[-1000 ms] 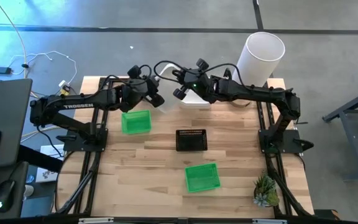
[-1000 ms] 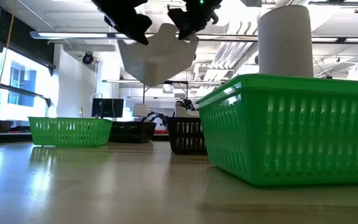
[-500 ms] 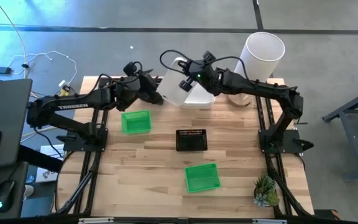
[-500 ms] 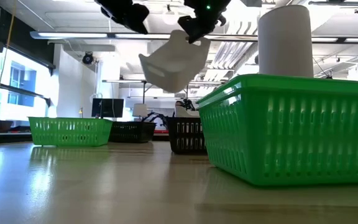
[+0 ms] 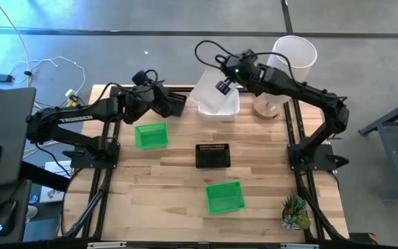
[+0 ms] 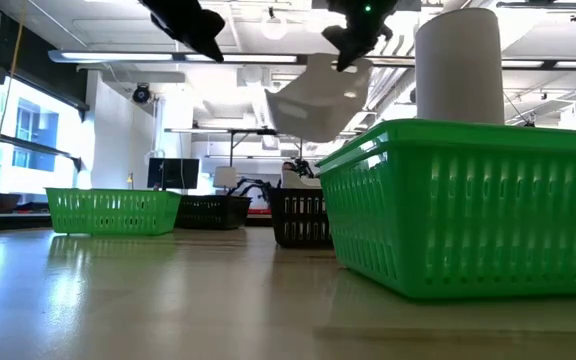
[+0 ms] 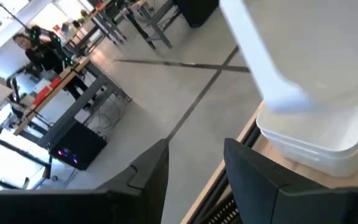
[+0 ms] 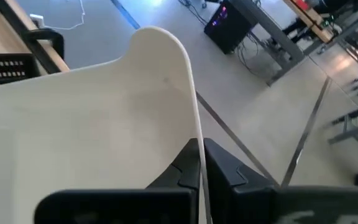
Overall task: Stack baskets on shelf by color
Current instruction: Stack the bottom white bin on the stacked white bins
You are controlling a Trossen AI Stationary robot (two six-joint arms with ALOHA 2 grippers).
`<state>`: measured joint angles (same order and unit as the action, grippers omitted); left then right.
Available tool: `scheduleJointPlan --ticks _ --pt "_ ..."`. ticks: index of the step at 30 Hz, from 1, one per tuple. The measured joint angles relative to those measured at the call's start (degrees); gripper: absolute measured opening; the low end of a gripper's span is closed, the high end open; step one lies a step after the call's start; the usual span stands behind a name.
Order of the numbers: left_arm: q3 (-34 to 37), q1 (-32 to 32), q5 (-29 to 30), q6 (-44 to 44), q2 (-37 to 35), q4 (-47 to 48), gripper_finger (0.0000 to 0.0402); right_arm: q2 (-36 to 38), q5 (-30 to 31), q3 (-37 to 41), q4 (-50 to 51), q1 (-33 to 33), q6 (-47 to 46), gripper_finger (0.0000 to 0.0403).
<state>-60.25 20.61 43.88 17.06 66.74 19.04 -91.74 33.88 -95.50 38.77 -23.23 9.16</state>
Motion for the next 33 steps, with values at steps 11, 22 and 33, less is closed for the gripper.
scheduleJointPlan --ticks 11,22,33 --pt "0.0 3.3 -0.2 -4.8 0.0 4.7 0.0140 1.2 -2.5 1.0 10.1 -2.9 -6.7 0.0000" --pt "0.0 5.2 -1.7 -5.1 0.0 6.9 0.0140 11.8 -3.3 16.4 2.6 -5.7 -17.5 0.0000" --pt "0.0 7.5 -6.0 -4.9 0.0 6.9 0.0140 21.8 -10.8 32.5 -13.9 -6.6 -28.5 0.0000"
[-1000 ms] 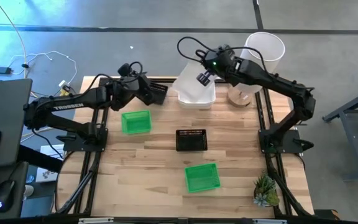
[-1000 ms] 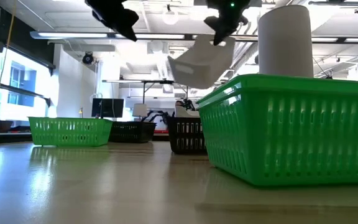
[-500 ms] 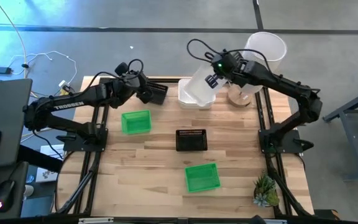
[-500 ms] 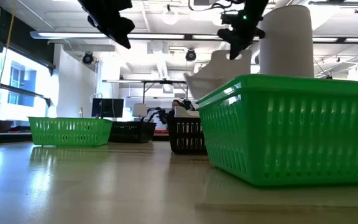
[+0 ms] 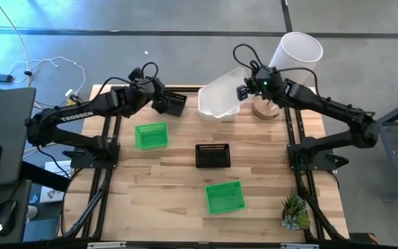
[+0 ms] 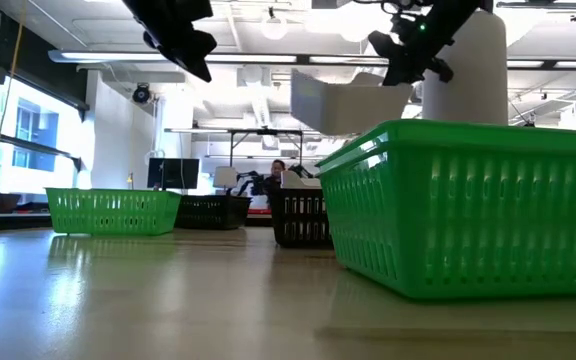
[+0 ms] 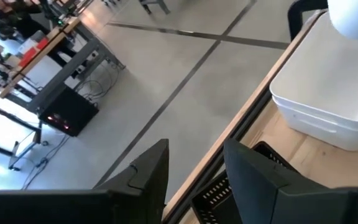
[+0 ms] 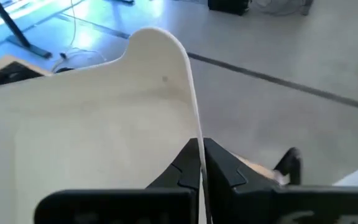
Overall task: Stack baskets on shelf by color
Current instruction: Stack the bottom white bin on the stacked white bins
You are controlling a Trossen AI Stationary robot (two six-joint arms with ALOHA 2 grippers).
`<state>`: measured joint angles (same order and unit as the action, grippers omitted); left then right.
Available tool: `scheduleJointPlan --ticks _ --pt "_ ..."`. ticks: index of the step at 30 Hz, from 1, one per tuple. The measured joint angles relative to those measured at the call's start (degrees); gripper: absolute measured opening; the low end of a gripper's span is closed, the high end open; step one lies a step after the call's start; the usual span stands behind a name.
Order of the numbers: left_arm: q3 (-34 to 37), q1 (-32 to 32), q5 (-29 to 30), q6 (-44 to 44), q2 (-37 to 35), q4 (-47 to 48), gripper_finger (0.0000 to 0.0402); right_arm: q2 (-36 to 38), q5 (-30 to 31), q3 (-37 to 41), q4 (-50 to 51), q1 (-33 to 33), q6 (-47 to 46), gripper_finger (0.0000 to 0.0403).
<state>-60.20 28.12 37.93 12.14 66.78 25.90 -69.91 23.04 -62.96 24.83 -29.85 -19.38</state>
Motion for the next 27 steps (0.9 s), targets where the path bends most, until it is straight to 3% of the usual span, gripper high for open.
scheduleJointPlan --ticks 13,27 --pt "0.0 0.8 -1.8 -0.2 0.0 0.0 0.0140 -1.0 4.6 0.6 -2.1 5.0 -8.6 0.0000" --pt "0.0 0.8 -2.0 0.0 0.0 -0.1 0.0140 -7.1 14.7 0.6 -1.5 13.1 -24.6 0.0000"
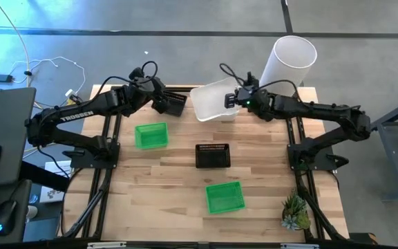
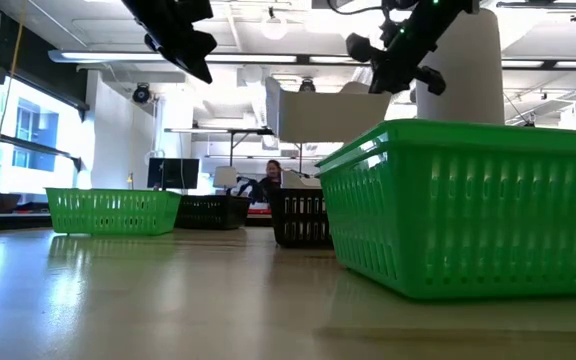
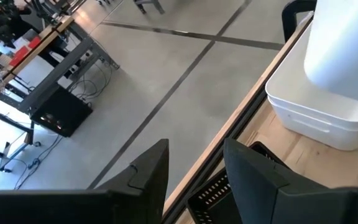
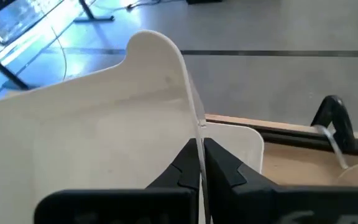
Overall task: Stack baskets on shelf by color
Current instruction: Stack the bottom white bin on the stacked white bins
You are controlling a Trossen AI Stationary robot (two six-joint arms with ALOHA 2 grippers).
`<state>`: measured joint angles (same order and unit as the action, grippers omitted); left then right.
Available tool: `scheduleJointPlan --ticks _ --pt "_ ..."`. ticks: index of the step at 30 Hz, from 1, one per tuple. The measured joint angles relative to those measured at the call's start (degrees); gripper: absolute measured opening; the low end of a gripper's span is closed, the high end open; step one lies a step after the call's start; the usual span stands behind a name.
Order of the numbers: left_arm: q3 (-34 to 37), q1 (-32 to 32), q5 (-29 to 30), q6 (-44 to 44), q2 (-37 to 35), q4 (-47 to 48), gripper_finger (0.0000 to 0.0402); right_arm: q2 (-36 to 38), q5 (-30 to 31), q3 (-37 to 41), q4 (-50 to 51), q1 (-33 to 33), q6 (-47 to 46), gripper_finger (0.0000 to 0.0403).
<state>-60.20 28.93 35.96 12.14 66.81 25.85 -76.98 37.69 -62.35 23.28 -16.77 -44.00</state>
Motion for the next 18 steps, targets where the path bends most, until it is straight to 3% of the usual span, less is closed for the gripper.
scheduleJointPlan --ticks 6,18 --pt "0.0 0.0 0.0 0.0 0.0 0.0 0.0140 -3.0 4.2 0.0 0.0 1.8 -6.9 0.0000" --pt "0.0 0.0 -2.5 0.7 0.0 0.0 0.0140 -6.0 7.1 0.0 5.0 0.1 -16.3 0.0000"
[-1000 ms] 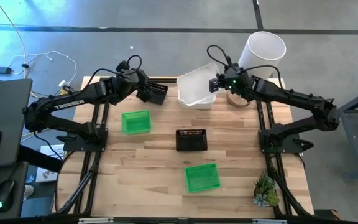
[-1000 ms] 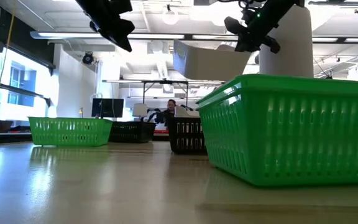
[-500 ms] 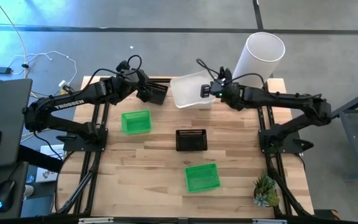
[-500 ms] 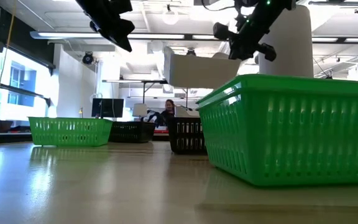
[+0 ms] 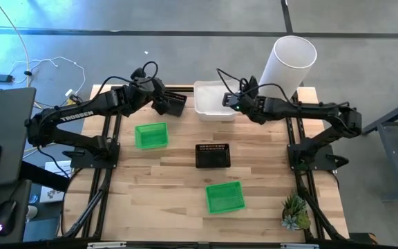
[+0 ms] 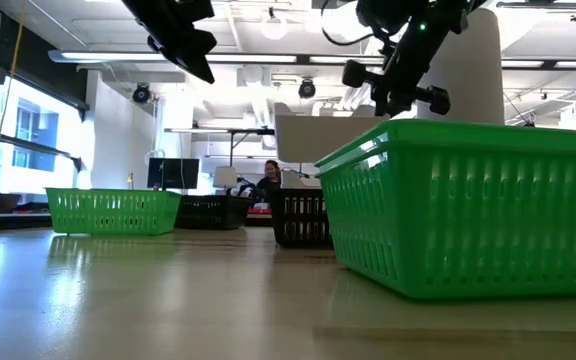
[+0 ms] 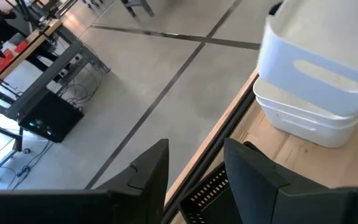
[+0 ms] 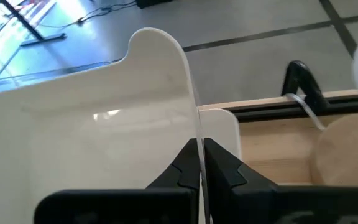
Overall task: Stack baskets on shelf by color
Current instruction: Stack the bottom white bin on the stacked white bins
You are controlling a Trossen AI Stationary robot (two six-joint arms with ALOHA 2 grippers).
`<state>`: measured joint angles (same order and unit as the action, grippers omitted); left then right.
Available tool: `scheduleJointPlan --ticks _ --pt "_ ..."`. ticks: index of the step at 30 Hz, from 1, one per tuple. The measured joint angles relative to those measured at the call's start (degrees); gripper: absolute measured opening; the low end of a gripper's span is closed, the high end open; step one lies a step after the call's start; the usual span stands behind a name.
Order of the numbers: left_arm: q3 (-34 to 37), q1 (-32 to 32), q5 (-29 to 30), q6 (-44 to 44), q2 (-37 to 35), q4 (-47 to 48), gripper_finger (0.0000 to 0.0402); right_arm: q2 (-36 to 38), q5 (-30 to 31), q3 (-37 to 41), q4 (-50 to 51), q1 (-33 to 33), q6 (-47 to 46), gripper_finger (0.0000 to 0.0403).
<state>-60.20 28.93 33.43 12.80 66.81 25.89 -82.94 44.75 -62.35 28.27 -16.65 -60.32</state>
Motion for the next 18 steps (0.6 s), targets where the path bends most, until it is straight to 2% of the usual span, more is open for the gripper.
scheduleJointPlan --ticks 3,7,18 --pt "0.0 0.0 0.0 0.4 0.0 0.0 0.0140 0.0 -0.8 0.0 0.3 -1.5 -0.2 0.0000" --pt "0.0 0.0 0.0 0.4 0.0 0.0 0.0140 0.0 -5.3 0.0 0.4 -4.0 0.7 0.0000" --pt "0.0 0.0 0.0 0.4 0.0 0.0 0.0140 -0.5 -9.0 0.0 1.8 -6.3 0.8 0.0000"
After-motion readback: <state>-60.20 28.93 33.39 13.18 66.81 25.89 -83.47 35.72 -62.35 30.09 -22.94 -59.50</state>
